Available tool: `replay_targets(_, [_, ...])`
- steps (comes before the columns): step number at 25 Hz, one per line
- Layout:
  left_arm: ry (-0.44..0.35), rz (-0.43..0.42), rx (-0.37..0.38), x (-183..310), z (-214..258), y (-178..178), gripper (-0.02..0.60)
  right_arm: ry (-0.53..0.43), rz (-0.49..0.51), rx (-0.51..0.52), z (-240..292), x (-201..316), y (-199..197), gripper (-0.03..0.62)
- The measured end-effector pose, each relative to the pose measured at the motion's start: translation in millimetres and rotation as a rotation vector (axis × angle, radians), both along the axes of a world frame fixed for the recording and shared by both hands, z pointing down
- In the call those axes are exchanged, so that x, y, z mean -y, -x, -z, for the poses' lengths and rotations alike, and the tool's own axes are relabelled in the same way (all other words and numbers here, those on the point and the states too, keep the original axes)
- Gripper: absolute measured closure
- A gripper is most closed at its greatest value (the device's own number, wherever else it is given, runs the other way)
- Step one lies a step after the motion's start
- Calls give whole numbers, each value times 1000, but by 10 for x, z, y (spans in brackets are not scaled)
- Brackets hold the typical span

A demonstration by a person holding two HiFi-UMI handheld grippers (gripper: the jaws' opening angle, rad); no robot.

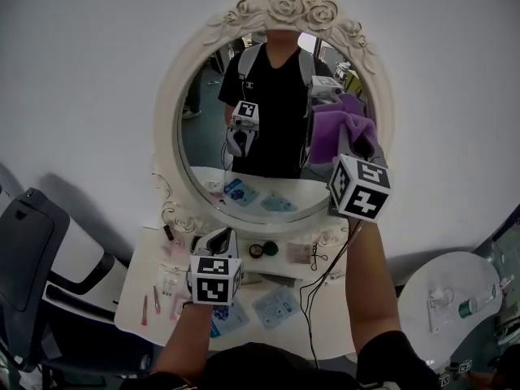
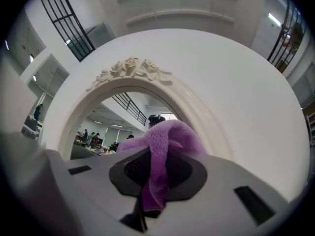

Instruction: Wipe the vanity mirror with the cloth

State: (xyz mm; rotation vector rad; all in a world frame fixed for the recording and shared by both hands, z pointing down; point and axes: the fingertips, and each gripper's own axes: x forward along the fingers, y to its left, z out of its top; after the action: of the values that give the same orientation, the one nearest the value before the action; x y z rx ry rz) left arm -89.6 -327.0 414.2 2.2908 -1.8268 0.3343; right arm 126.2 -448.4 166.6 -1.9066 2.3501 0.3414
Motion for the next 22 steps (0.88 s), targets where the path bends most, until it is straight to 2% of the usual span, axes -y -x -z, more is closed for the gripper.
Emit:
replay_targets(5, [0, -19, 4, 71, 9, -125, 584, 9, -29, 25, -47, 67, -300, 539])
replay_targets(9, [-2, -23, 10, 112, 22, -165, 584, -3, -31, 3, -52, 109, -282, 539])
replay_targets(13, [4, -20, 19, 106, -12, -149, 584, 27, 20, 69, -50, 127, -246, 539])
replay_targets(15, [9, -9, 19, 100, -34, -103, 584, 26, 29, 74, -49, 134, -208, 539])
replay_targets(22, [23, 38, 17, 30, -82, 77, 584, -22, 57, -25, -57, 106, 270, 540])
